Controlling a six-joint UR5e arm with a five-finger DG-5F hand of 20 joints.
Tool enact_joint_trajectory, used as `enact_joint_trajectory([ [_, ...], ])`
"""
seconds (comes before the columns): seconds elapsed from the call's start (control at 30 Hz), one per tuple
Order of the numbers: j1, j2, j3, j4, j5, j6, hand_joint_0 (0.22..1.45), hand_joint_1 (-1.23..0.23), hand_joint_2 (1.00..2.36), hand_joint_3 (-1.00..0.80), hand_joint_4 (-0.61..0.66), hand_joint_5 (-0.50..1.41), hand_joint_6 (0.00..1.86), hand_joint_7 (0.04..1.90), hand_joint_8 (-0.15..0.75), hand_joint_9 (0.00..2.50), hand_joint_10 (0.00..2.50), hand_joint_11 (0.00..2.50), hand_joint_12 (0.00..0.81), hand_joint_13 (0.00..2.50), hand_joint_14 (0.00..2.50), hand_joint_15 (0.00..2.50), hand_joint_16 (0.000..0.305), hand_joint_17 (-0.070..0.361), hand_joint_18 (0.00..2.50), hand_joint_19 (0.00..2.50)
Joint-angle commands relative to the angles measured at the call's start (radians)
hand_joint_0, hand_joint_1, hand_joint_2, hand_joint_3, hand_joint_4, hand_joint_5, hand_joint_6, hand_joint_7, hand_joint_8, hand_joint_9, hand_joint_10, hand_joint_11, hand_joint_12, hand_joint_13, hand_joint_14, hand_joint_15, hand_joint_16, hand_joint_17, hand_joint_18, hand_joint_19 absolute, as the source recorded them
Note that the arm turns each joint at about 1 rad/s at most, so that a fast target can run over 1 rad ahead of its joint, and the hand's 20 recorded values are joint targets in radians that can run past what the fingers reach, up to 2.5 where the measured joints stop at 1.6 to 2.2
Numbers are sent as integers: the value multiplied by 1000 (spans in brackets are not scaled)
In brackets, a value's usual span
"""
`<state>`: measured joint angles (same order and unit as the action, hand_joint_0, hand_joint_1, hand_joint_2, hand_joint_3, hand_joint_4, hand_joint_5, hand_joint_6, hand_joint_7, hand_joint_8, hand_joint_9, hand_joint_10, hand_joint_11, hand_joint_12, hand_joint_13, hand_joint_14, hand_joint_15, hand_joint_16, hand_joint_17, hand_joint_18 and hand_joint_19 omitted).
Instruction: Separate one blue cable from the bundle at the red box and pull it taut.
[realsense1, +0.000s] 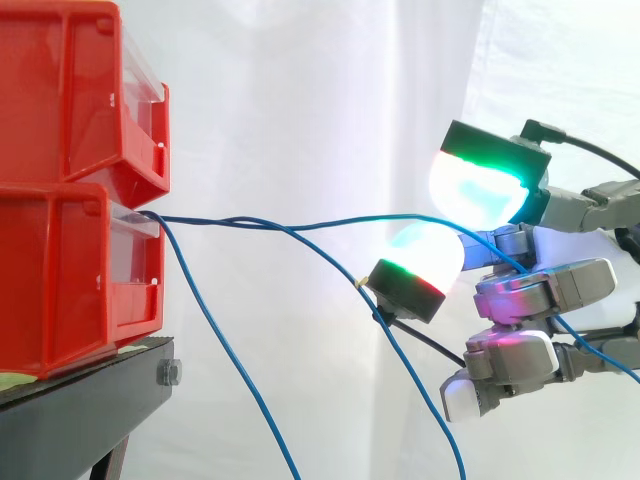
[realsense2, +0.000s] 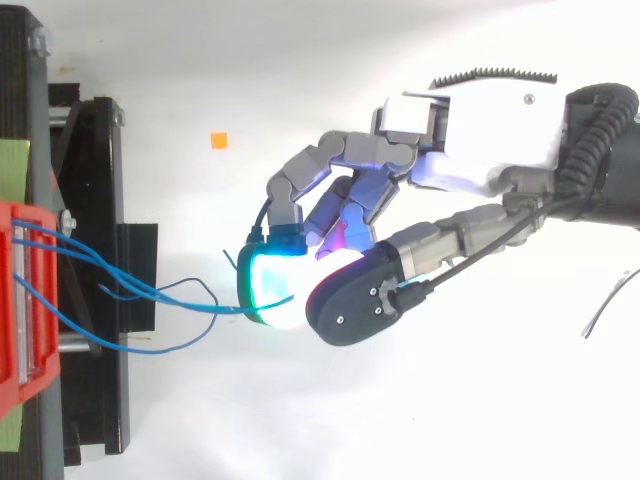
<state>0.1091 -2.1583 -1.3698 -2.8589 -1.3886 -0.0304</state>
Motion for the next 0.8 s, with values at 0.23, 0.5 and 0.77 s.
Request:
enact_joint_trajectory([
  [0.23,0,0,0,3,-1,12,597,-742,1013,-226,0,-117,889,1043,186,1056,899,1196,221,1053,15,1177,12,27,510,626],
  [0.5,0,0,0,1,-4,14,602,-760,1015,-158,-53,-111,914,1006,207,1070,885,1200,227,1059,15,1178,14,31,537,634],
  [0.77,-2,0,0,-28,-15,35,611,-741,1018,-174,-48,-115,918,985,180,1122,834,1253,212,1106,17,1210,16,36,663,749],
])
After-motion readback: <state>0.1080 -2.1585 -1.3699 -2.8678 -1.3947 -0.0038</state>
